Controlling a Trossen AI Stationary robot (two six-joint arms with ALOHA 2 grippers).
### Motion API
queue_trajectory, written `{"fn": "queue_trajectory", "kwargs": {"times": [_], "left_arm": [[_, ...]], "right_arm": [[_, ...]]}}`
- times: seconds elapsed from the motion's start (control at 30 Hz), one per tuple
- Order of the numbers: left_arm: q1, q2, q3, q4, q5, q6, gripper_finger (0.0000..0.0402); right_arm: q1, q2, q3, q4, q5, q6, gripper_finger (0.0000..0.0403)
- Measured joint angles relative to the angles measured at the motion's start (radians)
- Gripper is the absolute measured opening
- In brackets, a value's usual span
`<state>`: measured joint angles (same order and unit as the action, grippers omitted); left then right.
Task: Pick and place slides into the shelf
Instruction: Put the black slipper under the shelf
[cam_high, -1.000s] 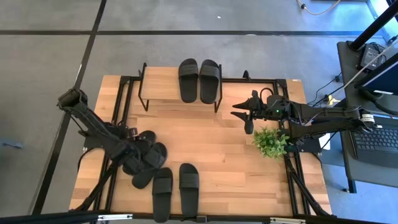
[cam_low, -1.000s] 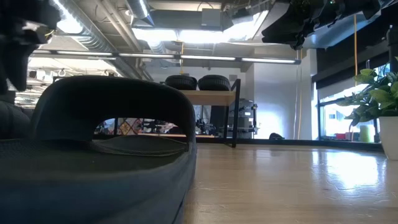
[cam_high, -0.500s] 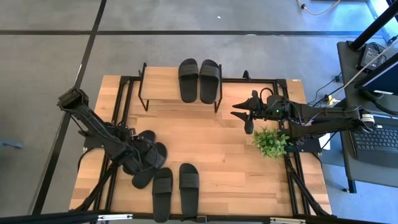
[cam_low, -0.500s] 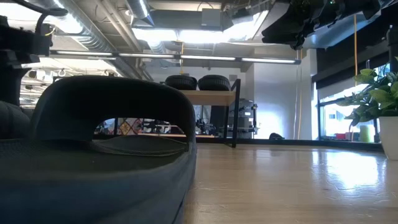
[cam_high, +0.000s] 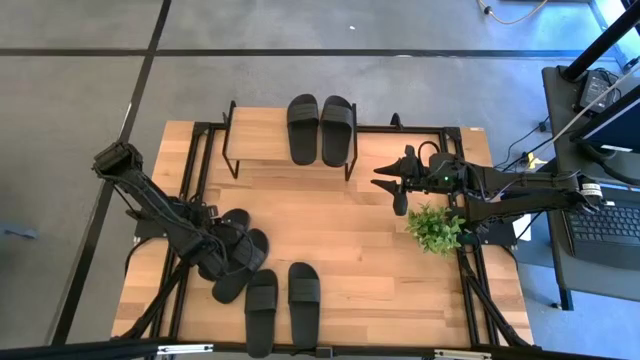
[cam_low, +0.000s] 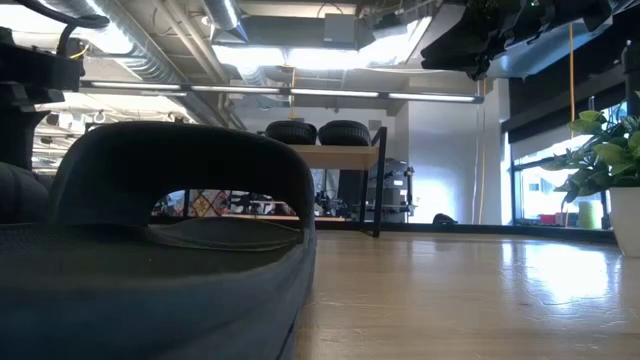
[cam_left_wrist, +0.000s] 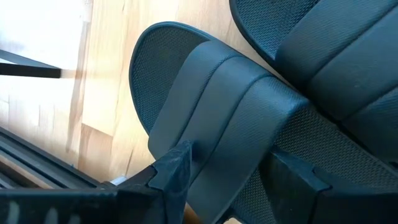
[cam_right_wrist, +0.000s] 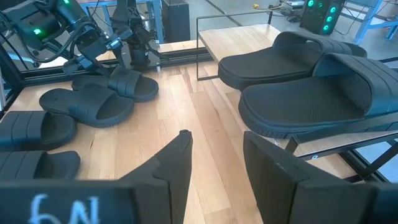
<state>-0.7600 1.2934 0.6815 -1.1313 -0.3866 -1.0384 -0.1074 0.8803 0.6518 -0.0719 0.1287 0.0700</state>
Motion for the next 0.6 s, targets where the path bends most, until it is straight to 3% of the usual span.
{"fn": "queue_trajectory", "kwargs": {"times": [0.4,0.6], "left_arm": [[0.0,0.0,0.0,0.0,-0.018,0.001,0.0173],[0.0,0.0,0.0,0.002,-0.024,0.001,0.015]], "right_arm": [[0.0,0.0,0.0,0.0,0.0,0.0,0.0145],[0.0,0.0,0.0,0.0,0.0,0.0,0.0145]]}}
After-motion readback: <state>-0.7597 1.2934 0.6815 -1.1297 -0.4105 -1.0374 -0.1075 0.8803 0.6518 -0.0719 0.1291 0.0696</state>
